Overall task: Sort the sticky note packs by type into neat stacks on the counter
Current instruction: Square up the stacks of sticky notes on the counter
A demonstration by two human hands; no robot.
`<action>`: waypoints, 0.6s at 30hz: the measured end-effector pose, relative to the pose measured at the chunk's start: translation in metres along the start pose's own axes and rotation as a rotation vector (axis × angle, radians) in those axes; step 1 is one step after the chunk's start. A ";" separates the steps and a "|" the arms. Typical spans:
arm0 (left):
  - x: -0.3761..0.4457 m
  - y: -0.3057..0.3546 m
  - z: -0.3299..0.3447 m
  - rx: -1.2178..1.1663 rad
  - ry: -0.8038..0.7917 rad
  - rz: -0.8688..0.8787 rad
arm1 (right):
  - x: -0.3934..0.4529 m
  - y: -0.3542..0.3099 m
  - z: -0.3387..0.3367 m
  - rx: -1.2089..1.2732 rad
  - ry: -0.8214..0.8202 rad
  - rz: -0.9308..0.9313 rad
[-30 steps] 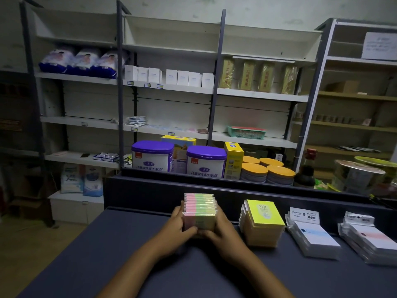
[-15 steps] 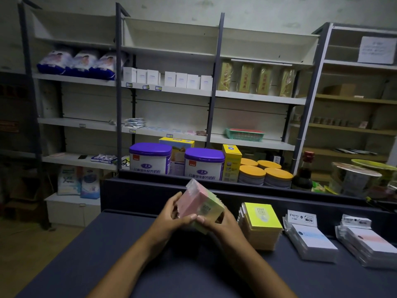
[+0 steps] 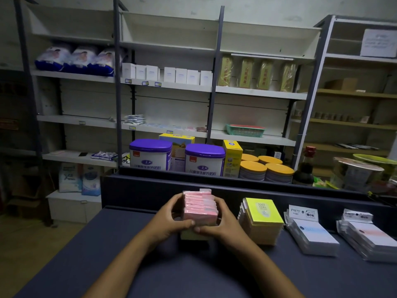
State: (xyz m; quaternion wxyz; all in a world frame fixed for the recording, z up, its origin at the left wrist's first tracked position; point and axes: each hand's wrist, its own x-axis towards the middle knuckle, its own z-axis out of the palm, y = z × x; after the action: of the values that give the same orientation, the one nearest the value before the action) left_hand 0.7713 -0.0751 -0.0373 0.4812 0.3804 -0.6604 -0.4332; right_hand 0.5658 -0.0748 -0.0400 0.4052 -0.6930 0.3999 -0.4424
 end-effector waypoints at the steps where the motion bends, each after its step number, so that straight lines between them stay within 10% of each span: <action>1: 0.000 0.000 0.000 0.009 -0.009 -0.005 | 0.000 0.000 0.001 -0.009 0.013 -0.008; 18: -0.003 0.001 0.019 0.376 -0.041 -0.112 | -0.007 0.003 0.005 -0.304 -0.021 -0.090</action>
State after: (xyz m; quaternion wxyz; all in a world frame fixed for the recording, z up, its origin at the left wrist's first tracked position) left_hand 0.7534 -0.0681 -0.0404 0.3632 0.4909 -0.7171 -0.3358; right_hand 0.5683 -0.0683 -0.0459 0.2796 -0.7682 0.4265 -0.3870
